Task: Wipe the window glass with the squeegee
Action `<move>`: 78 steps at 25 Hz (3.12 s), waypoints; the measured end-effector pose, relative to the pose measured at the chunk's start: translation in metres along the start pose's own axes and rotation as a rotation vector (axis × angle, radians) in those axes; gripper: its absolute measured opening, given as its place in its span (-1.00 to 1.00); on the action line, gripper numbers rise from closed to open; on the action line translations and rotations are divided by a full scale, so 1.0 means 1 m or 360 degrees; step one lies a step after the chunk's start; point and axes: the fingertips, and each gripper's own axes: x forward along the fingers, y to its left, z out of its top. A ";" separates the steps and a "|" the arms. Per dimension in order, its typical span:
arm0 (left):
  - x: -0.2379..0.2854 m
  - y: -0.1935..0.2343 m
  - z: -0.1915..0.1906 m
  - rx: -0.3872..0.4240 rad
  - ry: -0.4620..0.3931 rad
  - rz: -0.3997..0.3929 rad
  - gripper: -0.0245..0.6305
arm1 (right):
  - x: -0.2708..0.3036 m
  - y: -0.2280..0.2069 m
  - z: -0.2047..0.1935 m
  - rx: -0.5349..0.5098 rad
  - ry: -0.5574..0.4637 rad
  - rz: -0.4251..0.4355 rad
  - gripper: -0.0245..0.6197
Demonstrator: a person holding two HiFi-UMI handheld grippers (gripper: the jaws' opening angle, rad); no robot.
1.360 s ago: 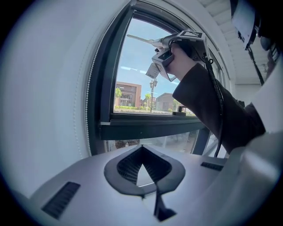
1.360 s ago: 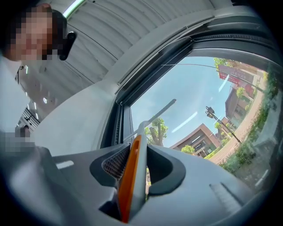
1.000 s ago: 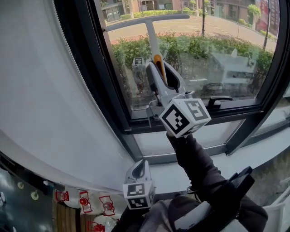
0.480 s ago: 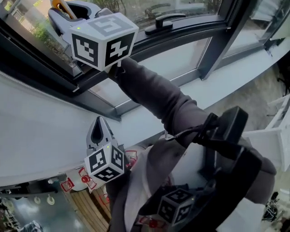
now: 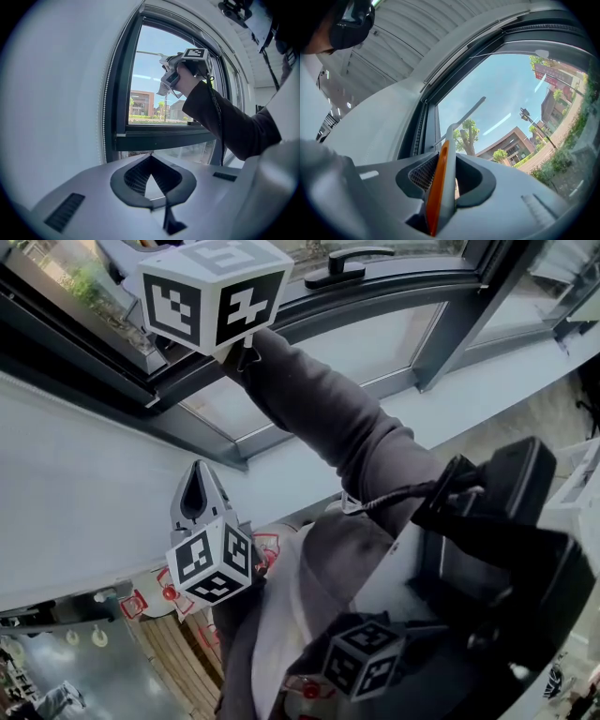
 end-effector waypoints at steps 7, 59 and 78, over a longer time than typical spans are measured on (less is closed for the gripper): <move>0.000 -0.002 -0.001 -0.0004 -0.0003 0.0000 -0.93 | -0.003 0.000 -0.008 0.0000 0.0033 0.0000 -0.62; -0.001 -0.013 -0.018 -0.0006 0.0066 -0.0054 -0.93 | -0.047 0.000 -0.059 0.0185 0.0204 -0.0087 -0.65; -0.001 -0.017 -0.021 0.0000 0.0084 -0.0076 -0.93 | -0.063 0.000 -0.084 0.0218 0.0288 -0.0114 -0.68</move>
